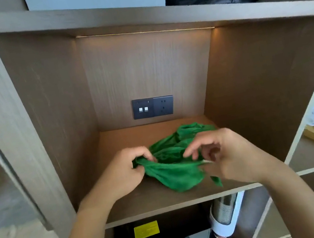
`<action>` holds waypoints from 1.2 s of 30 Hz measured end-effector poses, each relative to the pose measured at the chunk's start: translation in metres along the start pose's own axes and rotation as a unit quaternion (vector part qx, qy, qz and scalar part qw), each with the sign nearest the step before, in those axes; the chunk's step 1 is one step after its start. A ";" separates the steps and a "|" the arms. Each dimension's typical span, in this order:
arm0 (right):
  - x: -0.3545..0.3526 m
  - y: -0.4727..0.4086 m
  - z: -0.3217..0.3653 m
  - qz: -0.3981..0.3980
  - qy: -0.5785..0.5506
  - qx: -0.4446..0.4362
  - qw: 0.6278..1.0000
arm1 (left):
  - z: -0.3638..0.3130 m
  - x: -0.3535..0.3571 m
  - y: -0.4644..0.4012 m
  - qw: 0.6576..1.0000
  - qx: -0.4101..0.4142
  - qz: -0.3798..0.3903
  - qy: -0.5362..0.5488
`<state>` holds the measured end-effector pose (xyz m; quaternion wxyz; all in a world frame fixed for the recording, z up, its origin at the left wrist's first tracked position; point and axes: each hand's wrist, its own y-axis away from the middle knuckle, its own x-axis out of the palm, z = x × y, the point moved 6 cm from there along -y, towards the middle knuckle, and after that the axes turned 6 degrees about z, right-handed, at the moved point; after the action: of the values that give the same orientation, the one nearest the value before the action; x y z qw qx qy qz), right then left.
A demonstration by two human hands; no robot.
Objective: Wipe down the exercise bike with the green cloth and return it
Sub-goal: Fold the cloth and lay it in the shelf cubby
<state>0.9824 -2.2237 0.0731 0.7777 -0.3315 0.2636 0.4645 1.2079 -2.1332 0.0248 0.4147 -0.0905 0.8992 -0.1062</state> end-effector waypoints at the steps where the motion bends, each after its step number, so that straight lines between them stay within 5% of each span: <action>1: 0.012 0.004 0.000 0.094 -0.027 0.028 0.995 | 0.003 0.002 0.003 0.998 -0.019 0.061 -0.002; 3: 0.029 0.006 -0.009 0.156 -0.055 0.065 0.984 | 0.010 0.009 0.003 0.990 -0.058 0.129 -0.015; 6: 0.025 -0.016 -0.046 0.002 -0.043 0.120 0.992 | 0.013 0.019 -0.014 0.993 -0.078 0.081 -0.030; 9: 0.014 -0.040 -0.096 -0.105 0.102 0.218 0.965 | 0.016 0.034 -0.041 0.995 -0.068 0.046 -0.063; 13: 0.038 -0.064 -0.140 0.010 0.165 0.322 0.932 | 0.051 0.056 -0.060 0.975 -0.124 0.097 -0.154; 19: 0.010 -0.061 -0.169 0.047 0.090 0.302 0.948 | 0.076 0.060 -0.019 0.945 -0.148 0.169 -0.237; 23: -0.015 -0.066 -0.169 0.021 0.208 0.310 0.928 | 0.059 0.051 -0.003 0.940 -0.161 0.175 -0.245; 27: 0.009 -0.085 -0.143 -0.008 0.210 0.288 0.934 | 0.031 0.047 0.017 0.931 -0.171 0.128 -0.296; 30: 0.049 -0.092 -0.141 0.046 0.197 0.273 0.940 | 0.017 0.041 0.035 0.927 -0.190 0.109 -0.303; 34: 0.080 -0.090 -0.139 0.069 0.263 0.226 0.936 | 0.014 0.024 0.012 0.949 -0.169 -0.008 -0.266; 36: 0.079 -0.089 -0.137 0.110 0.260 0.199 0.938 | 0.024 0.031 -0.013 0.956 -0.162 0.013 -0.245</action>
<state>1.0821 -2.3155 -0.0472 0.6764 -0.2476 0.5785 0.3829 1.2074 -2.1563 -0.0093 0.6037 -0.1679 0.7760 0.0717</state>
